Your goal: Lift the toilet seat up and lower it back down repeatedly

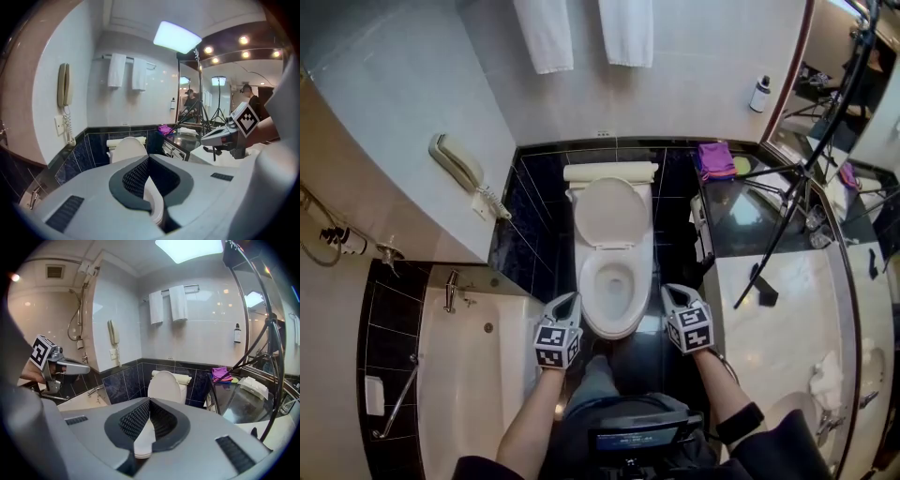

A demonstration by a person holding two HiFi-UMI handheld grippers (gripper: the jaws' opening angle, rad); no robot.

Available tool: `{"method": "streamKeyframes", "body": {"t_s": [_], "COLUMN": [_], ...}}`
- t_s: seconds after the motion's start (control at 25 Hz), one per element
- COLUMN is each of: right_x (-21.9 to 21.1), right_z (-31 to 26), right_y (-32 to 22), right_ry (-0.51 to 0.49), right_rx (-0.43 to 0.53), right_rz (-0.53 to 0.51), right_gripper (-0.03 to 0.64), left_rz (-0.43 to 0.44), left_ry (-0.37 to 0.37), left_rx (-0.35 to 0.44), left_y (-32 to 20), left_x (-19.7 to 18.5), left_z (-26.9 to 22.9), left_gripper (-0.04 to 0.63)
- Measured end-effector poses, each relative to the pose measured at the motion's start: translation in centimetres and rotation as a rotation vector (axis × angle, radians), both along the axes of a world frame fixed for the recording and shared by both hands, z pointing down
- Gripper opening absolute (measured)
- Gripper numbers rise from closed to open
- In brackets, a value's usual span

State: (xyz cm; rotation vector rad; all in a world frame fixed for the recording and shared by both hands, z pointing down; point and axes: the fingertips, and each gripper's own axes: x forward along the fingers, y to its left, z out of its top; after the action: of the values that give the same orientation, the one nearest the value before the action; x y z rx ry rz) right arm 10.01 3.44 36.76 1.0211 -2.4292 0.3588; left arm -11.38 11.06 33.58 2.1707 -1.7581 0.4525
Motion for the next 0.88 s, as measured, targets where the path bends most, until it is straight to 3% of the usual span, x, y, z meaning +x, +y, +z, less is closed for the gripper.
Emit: {"method": "streamKeyframes", "body": {"t_s": [0.88], "right_x": [2.1], "right_z": [-0.1], "right_y": [1.9], "right_ry": [0.027], "right_rx": [0.026], "right_rz": [-0.006], "right_gripper": [0.018], "left_rz": [-0.066], "left_ry": [0.023], "left_rx": [0.051], "left_y": [2.7], "left_x": [-0.4], "left_z": [-1.5], "left_gripper": [-0.008]}}
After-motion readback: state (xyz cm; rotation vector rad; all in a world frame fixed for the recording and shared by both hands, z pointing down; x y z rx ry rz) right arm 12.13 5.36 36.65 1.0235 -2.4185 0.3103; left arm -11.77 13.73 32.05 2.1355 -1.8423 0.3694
